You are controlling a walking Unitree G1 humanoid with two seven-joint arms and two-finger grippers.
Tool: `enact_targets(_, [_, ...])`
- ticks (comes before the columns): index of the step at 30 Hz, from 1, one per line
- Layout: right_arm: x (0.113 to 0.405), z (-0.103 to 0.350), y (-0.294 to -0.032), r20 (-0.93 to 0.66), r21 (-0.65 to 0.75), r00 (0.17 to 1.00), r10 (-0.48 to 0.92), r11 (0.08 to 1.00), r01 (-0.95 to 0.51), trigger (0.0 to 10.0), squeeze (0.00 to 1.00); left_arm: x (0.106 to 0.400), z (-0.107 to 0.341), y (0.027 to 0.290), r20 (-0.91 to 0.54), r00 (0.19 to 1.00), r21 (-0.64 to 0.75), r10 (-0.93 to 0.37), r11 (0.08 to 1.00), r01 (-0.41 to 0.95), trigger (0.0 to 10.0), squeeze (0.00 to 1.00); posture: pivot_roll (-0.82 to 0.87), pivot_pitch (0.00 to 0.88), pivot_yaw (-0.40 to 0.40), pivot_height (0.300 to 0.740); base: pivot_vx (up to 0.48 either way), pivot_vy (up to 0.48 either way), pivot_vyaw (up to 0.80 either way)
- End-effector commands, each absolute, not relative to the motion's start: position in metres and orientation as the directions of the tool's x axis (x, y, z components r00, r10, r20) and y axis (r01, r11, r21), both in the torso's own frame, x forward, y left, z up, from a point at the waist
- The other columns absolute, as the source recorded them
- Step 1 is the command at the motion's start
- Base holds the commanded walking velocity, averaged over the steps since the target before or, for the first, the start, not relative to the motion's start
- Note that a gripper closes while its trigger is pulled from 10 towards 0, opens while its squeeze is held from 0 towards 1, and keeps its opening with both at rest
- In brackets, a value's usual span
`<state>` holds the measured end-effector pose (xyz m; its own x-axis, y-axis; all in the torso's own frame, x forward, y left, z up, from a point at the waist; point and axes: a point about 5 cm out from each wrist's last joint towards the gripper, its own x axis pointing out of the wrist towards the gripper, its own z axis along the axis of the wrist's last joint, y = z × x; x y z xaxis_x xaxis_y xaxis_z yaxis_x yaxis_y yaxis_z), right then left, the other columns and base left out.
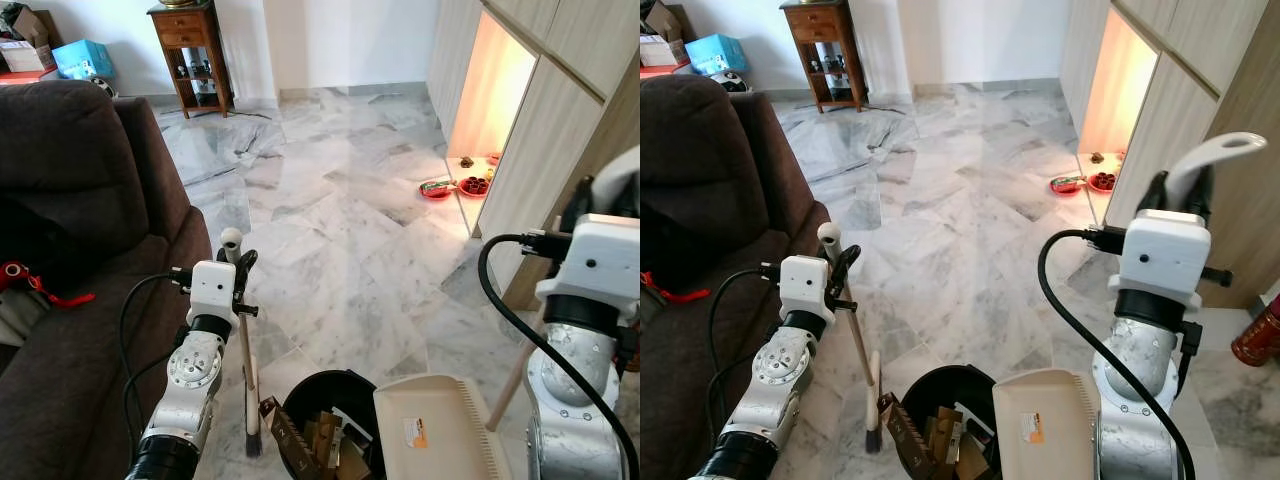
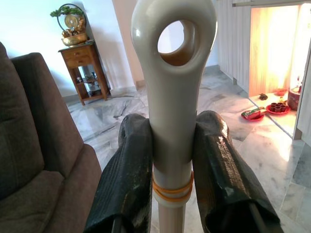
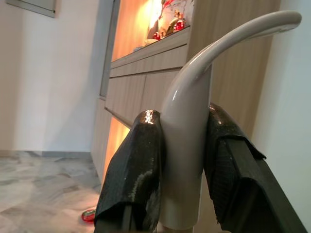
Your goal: Sweep floor
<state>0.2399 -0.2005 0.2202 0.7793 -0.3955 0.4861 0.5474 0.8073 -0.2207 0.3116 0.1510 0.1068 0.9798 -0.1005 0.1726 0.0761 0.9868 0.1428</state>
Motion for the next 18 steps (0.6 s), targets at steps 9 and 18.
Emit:
enact_targets(9, [0.227,0.206,-0.23,0.512,-0.356,0.702,-0.496,0.621,0.698,10.0,0.0,0.308,0.113,0.159,0.195,0.972,0.155,-0.13,0.983,0.1,10.0,0.0,-0.09,0.0,0.093,0.74,0.0,0.0,0.0])
enact_targets(18, [0.22,0.237,-0.234,0.6,-0.139,0.597,-0.532,0.666,0.733,10.0,0.0,0.305,0.109,0.157,0.183,0.974,0.145,-0.134,0.984,0.108,10.0,0.0,-0.09,0.0,0.094,0.74,0.0,0.0,0.0])
